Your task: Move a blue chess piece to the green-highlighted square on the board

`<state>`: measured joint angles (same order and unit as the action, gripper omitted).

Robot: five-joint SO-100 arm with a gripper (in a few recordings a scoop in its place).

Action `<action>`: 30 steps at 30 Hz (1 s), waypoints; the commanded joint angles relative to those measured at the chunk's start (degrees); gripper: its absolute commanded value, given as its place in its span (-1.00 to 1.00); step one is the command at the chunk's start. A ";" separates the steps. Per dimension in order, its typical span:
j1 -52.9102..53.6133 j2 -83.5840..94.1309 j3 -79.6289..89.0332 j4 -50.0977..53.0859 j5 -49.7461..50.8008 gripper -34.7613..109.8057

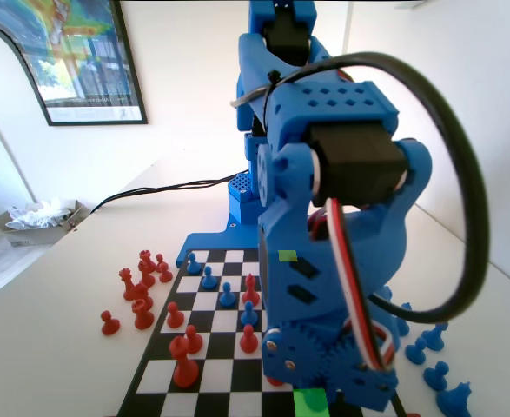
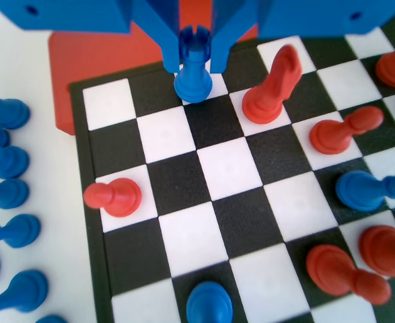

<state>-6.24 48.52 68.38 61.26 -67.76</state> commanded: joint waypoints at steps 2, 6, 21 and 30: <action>-0.62 2.46 -4.92 -0.26 -0.97 -0.51; -0.44 2.55 -5.36 -0.26 -0.44 -0.51; -0.09 6.42 -0.26 -4.83 0.44 -0.30; -0.79 14.94 5.01 -1.85 0.79 -0.34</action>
<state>-6.15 53.79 73.21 57.39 -66.09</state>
